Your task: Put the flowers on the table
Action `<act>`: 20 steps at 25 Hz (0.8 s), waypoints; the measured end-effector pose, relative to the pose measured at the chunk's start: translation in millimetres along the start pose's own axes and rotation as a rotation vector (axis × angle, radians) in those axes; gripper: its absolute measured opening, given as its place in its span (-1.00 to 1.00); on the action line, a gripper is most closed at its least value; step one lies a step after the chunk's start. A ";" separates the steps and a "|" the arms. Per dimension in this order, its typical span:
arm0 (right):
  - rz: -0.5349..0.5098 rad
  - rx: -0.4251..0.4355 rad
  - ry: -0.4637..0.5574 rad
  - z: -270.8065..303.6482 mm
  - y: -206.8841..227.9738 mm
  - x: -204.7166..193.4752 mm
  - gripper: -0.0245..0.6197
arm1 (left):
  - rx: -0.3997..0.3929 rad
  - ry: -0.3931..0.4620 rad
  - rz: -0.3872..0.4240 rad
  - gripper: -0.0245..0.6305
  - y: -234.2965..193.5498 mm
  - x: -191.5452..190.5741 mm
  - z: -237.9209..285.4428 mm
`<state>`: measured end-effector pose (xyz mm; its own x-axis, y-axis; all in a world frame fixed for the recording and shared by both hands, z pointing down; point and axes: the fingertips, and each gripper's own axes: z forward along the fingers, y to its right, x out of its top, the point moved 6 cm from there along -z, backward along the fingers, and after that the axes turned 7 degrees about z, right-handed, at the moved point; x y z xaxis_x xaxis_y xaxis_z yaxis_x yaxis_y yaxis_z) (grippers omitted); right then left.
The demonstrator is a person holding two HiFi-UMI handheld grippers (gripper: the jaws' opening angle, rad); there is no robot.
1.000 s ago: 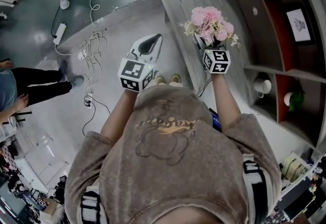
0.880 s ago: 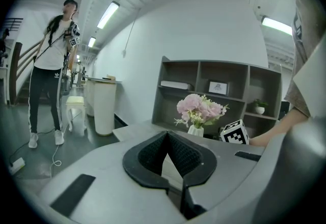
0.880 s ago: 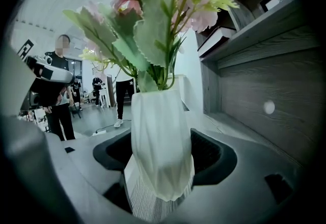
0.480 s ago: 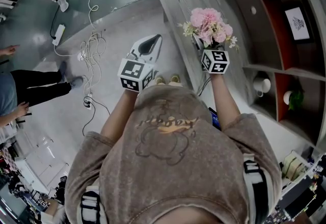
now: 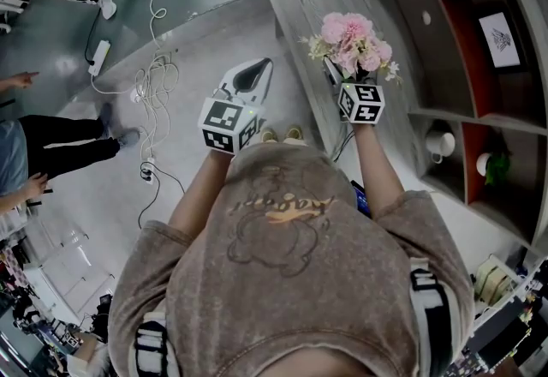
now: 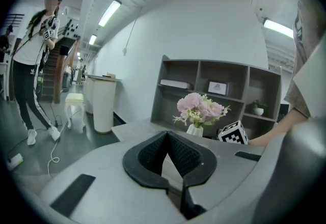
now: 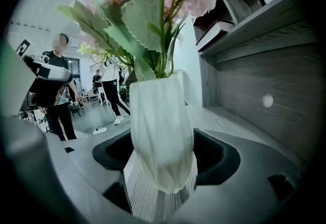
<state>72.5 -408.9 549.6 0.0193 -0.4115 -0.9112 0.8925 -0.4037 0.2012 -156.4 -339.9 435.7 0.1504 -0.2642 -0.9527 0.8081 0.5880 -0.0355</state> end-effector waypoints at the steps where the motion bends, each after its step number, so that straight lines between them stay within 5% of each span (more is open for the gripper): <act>1: 0.000 -0.001 -0.001 -0.5 -0.4 -0.3 0.16 | -0.001 0.000 -0.001 -0.87 0.0 -0.3 -0.3; 20: 0.038 -0.052 0.053 -35.9 0.6 14.9 0.16 | -0.077 0.011 0.001 -0.87 10.8 0.6 8.3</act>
<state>89.6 -385.9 523.2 0.0761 -0.3813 -0.9213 0.9128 -0.3452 0.2183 -142.9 -340.1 437.3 0.1446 -0.2554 -0.9560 0.7617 0.6453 -0.0572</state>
